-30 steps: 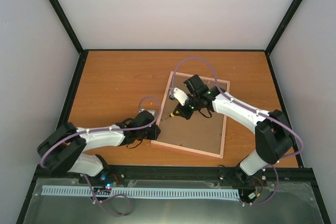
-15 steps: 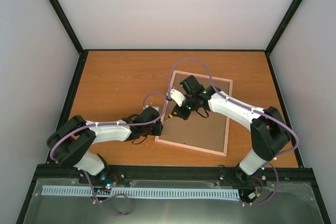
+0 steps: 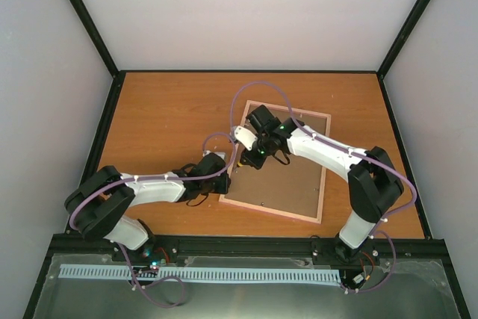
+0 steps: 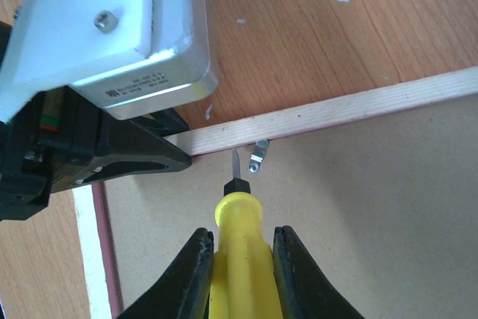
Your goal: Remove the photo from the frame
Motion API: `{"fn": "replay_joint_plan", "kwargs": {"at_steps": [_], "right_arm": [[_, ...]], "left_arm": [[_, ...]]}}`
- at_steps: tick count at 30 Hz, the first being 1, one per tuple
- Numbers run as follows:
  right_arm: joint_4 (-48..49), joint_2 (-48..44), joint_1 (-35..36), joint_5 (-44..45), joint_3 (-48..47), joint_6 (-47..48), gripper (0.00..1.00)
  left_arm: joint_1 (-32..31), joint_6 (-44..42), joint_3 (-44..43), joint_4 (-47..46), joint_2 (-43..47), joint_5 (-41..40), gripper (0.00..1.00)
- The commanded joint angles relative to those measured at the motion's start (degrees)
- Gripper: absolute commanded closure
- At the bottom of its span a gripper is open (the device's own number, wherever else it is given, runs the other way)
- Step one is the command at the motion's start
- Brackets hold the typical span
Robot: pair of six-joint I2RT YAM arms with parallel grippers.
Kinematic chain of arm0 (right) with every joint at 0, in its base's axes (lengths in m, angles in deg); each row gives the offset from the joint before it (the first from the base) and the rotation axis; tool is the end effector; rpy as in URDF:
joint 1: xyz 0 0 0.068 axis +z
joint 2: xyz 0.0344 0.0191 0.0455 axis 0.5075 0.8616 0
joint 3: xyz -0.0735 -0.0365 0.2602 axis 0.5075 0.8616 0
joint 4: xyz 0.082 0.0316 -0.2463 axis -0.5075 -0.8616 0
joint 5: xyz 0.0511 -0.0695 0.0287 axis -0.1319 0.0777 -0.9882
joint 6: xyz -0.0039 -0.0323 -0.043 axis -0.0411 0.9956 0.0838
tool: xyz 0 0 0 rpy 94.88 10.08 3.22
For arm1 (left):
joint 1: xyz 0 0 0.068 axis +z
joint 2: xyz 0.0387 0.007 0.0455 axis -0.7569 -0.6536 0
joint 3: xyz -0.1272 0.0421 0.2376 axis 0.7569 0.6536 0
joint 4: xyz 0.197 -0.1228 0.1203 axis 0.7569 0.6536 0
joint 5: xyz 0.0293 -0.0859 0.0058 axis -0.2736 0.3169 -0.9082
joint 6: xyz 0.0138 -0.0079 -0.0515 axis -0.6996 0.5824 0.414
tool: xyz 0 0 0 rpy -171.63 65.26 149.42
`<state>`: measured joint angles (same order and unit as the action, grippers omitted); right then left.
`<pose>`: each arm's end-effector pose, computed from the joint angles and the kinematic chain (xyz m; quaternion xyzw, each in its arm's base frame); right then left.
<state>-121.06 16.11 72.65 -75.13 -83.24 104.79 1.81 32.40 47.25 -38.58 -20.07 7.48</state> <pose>0.2495 0.2409 0.2347 -0.5099 0.8136 0.2007 0.1943 0.1733 -0.1874 0.1299 0.0568 0.9479 -0.2102 0.2324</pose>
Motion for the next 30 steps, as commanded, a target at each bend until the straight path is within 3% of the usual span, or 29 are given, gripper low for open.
{"fn": "replay_joint_plan", "kwargs": {"at_steps": [1, 30], "right_arm": [[-1.9, 1.6, 0.8, 1.2, -1.6, 0.8, 0.97], [-7.4, 4.6, 1.4, 13.8, -4.9, -2.1, 0.97]], "left_arm": [[-0.3, 0.1, 1.3, 0.1, 0.8, 1.6, 0.99], [-0.3, -0.1, 2.4, -0.8, 1.7, 2.2, 0.99]]}}
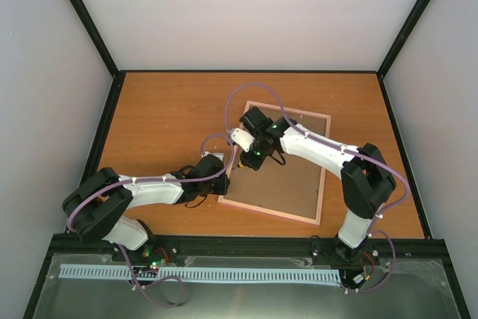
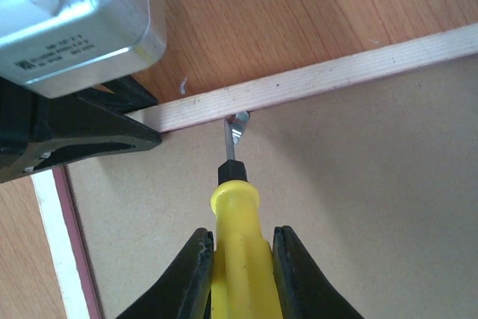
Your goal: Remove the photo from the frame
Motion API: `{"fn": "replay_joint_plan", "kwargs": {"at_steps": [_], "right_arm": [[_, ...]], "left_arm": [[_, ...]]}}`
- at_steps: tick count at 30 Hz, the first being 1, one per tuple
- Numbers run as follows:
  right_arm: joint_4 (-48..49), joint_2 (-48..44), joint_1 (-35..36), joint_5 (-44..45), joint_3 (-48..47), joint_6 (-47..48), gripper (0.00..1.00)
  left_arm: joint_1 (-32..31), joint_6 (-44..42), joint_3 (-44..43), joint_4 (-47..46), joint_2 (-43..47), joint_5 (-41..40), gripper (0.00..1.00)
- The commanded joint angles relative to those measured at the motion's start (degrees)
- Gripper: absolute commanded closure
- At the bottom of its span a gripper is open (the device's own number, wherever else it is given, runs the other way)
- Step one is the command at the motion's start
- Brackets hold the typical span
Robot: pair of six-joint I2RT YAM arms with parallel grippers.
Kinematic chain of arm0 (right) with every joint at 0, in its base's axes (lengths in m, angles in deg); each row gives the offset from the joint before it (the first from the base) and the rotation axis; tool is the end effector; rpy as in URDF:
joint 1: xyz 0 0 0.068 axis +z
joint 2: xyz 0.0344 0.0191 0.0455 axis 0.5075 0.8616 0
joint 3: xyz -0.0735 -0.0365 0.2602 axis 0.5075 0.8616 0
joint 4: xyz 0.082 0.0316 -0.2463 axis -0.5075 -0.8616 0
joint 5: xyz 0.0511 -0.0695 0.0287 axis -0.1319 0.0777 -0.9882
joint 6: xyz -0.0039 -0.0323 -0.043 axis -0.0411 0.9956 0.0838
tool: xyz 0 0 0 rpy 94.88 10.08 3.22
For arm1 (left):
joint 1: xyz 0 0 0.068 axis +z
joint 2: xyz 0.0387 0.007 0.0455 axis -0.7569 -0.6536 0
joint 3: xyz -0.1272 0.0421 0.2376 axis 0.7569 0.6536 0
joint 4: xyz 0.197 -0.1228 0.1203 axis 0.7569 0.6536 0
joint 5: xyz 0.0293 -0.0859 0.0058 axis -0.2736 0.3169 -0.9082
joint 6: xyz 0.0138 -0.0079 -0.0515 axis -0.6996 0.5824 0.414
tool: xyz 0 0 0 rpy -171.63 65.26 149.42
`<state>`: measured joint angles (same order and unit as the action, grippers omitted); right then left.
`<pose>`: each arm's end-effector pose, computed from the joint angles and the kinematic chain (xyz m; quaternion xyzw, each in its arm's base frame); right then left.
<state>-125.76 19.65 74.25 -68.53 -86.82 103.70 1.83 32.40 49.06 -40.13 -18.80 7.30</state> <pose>0.2516 0.2509 0.2279 -0.5064 0.8340 0.1432 0.1658 0.1695 -0.1830 0.1286 0.0559 0.9452 -0.2149 0.2394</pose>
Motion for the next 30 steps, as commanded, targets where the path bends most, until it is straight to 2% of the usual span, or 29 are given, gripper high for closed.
{"fn": "replay_joint_plan", "kwargs": {"at_steps": [1, 10, 20, 24, 27, 30], "right_arm": [[-2.9, 0.7, -0.2, 7.8, -1.2, -1.2, 0.97], [-2.6, -1.1, -0.2, 14.1, 0.0, -2.3, 0.97], [-2.7, -2.9, -0.2, 11.0, -0.2, -1.6, 0.97], [-2.6, -3.4, -0.2, 8.3, 0.0, -1.1, 0.97], [-3.1, -3.7, -0.2, -0.1, -0.2, 0.8, 0.97], [-2.8, -3.1, -0.2, -2.6, -0.6, 0.6, 0.97]], "left_arm": [[-0.3, 0.0, 0.6, 0.8, 0.5, 2.3, 0.99], [-0.3, 0.2, 1.0, 0.7, 1.1, 2.2, 0.99], [-0.3, 0.6, 1.2, 0.9, 1.3, 2.0, 0.99], [-0.3, 0.9, 1.7, 0.8, 2.1, 1.8, 0.99], [-0.3, 1.2, 2.0, 0.7, 2.5, 1.6, 0.99], [-0.2, 1.1, 2.1, 0.7, 2.5, 1.7, 0.99]]}}
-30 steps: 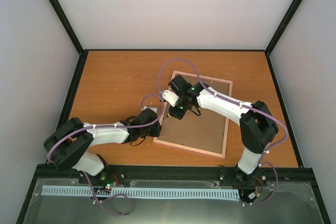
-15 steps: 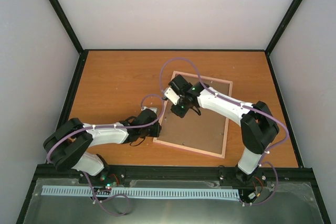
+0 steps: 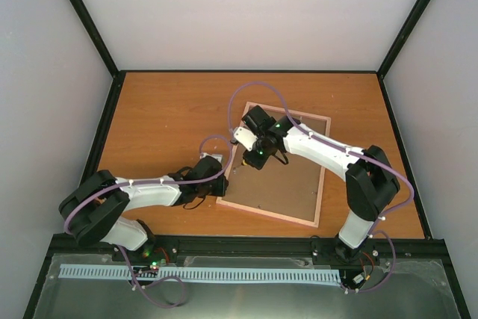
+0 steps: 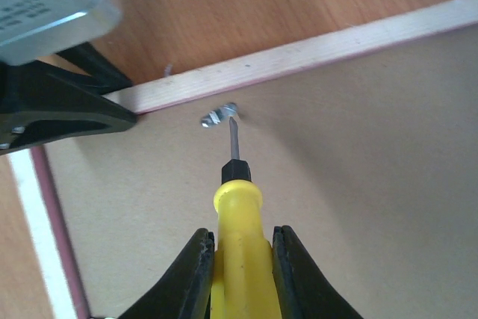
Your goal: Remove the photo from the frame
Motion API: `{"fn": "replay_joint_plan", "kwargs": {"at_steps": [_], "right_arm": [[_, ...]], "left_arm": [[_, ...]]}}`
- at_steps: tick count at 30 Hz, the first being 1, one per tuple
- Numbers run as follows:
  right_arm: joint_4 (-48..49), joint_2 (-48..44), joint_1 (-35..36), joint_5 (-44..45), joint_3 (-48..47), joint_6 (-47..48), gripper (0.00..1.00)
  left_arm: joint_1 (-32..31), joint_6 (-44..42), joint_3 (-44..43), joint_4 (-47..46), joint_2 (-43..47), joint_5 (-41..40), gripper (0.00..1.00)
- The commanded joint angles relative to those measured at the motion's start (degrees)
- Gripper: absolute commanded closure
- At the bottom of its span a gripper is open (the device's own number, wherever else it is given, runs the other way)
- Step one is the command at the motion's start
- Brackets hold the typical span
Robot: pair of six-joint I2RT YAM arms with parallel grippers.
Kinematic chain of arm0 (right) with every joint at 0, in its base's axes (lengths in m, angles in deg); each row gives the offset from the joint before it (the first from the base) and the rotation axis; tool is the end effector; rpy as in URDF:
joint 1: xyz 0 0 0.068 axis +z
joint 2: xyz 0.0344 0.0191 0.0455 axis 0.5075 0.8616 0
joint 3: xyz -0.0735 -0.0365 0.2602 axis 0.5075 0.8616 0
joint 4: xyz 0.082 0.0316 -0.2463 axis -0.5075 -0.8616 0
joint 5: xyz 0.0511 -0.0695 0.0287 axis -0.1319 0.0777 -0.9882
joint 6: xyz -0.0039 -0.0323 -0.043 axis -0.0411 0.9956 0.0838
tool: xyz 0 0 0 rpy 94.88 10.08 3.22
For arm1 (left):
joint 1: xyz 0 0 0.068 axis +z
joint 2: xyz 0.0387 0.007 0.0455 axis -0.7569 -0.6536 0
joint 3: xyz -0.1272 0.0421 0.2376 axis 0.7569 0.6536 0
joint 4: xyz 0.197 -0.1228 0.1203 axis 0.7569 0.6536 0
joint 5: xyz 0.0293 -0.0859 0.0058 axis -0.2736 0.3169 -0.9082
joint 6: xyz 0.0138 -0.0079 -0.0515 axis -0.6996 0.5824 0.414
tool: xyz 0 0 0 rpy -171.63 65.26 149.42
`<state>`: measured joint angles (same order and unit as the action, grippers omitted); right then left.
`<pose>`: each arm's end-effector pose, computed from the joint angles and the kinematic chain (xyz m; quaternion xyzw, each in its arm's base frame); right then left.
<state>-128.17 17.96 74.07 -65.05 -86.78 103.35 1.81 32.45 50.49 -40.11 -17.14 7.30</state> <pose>0.2483 0.2433 0.2354 -0.4989 0.8429 0.1133 0.1668 0.1650 -0.1782 0.1286 0.0556 0.9446 -0.2163 0.2406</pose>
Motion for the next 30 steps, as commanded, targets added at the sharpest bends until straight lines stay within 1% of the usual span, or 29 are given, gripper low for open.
{"fn": "replay_joint_plan", "kwargs": {"at_steps": [1, 10, 14, 17, 24, 30], "right_arm": [[-0.3, -0.9, 0.0, -6.1, -1.0, 0.9, 0.97], [-0.3, 2.6, 0.0, -6.7, -3.3, 0.3, 0.97], [-0.9, 4.6, 0.0, -3.0, -4.3, 0.0, 0.97], [-2.2, 5.4, 0.0, -2.1, -4.3, 0.2, 0.97], [-3.9, 2.8, 0.0, 0.3, -3.2, 1.1, 0.97], [-4.4, 0.7, 0.0, 0.1, -2.3, 1.2, 0.97]], "left_arm": [[-0.2, 1.1, 0.6, 0.6, 0.7, 1.8, 0.99], [-0.2, 1.1, 0.9, 0.5, 1.1, 1.7, 0.99], [-0.3, 1.1, 1.0, 0.5, 1.3, 1.7, 0.99], [-0.3, 1.1, 1.1, 0.5, 1.4, 1.6, 0.99], [-0.3, 1.1, 1.1, 0.4, 1.4, 1.7, 0.99], [-0.2, 1.2, 1.0, 0.6, 1.2, 1.7, 0.99]]}}
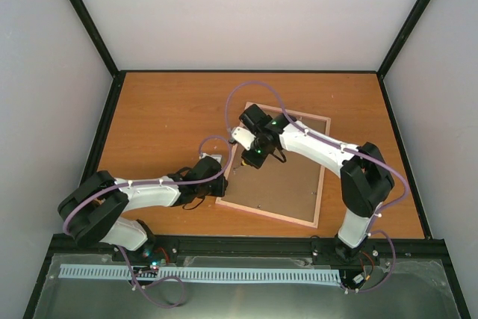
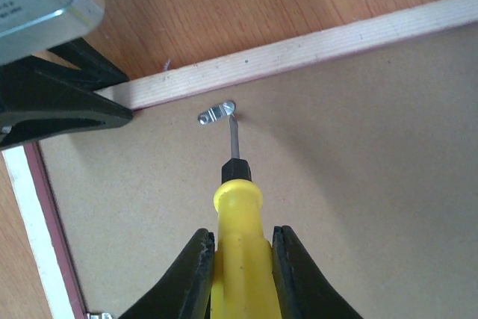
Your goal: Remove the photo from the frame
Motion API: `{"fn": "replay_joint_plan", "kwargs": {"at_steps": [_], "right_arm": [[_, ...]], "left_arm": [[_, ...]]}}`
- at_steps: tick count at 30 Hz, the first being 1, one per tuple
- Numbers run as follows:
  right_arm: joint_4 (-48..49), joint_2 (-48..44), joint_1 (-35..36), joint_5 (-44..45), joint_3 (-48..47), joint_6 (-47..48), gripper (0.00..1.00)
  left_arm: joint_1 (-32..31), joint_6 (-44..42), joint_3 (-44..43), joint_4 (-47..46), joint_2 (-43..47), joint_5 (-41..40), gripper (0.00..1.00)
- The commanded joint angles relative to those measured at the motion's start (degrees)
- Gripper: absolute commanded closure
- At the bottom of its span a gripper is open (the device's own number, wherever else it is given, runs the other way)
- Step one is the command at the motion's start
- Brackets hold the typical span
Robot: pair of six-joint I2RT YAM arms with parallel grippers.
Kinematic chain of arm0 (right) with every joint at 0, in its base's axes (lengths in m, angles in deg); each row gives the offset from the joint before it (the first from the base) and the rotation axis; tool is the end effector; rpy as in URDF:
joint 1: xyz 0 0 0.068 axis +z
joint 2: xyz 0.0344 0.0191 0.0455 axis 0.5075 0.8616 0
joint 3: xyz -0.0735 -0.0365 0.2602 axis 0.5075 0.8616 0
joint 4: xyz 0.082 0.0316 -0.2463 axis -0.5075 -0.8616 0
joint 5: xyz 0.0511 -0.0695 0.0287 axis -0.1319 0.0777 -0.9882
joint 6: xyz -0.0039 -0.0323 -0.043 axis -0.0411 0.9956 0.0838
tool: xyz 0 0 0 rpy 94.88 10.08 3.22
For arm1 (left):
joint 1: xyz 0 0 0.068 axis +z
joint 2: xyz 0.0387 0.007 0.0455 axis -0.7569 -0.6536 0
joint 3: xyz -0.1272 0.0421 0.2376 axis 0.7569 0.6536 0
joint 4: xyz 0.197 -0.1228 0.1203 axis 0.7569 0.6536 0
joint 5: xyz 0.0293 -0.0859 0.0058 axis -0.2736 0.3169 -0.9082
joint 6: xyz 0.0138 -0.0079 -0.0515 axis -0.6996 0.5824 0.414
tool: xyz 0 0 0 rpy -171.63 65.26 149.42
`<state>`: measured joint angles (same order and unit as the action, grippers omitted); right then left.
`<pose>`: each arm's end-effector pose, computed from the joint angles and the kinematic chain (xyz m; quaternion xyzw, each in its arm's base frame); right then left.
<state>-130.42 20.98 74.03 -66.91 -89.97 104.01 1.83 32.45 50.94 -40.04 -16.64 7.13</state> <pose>0.2550 0.2509 0.2326 -0.5057 0.8411 0.1238 0.1462 0.1636 -0.1764 0.1283 0.0550 0.9447 -0.2151 0.2414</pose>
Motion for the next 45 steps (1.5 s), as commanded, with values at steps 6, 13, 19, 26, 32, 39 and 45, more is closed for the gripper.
{"fn": "replay_joint_plan", "kwargs": {"at_steps": [6, 13, 19, 26, 32, 39, 45], "right_arm": [[-1.8, -2.3, -0.5, 3.1, -0.8, 0.5, 0.97], [-2.5, -3.7, -4.9, 0.6, -5.2, 0.5, 0.97], [-0.7, -2.4, -7.0, -1.3, -4.6, -0.9, 0.97], [0.1, 0.2, -7.1, 0.6, -5.0, 0.2, 0.97], [-1.1, 0.5, -7.1, 2.7, -8.1, 1.2, 0.97], [2.8, -4.8, -7.6, 4.4, -2.1, 2.4, 0.97], [4.5, -7.6, -9.2, 3.9, 0.5, 1.8, 0.97]], "left_arm": [[-0.3, 1.0, -1.0, 4.1, 3.6, 0.7, 0.65], [-0.3, 5.1, -13.8, 27.1, 20.9, -3.5, 0.41], [-0.2, 11.3, -25.9, 36.5, 24.2, -12.7, 0.38], [-0.2, 8.9, -34.7, 38.5, 18.6, -14.1, 0.42], [-0.2, 12.3, -31.4, 47.8, 19.0, -17.2, 0.40], [0.6, -1.4, -22.8, 34.8, 24.3, -21.5, 0.43], [1.4, 1.8, -11.7, 20.3, 23.4, -13.5, 0.45]]}}
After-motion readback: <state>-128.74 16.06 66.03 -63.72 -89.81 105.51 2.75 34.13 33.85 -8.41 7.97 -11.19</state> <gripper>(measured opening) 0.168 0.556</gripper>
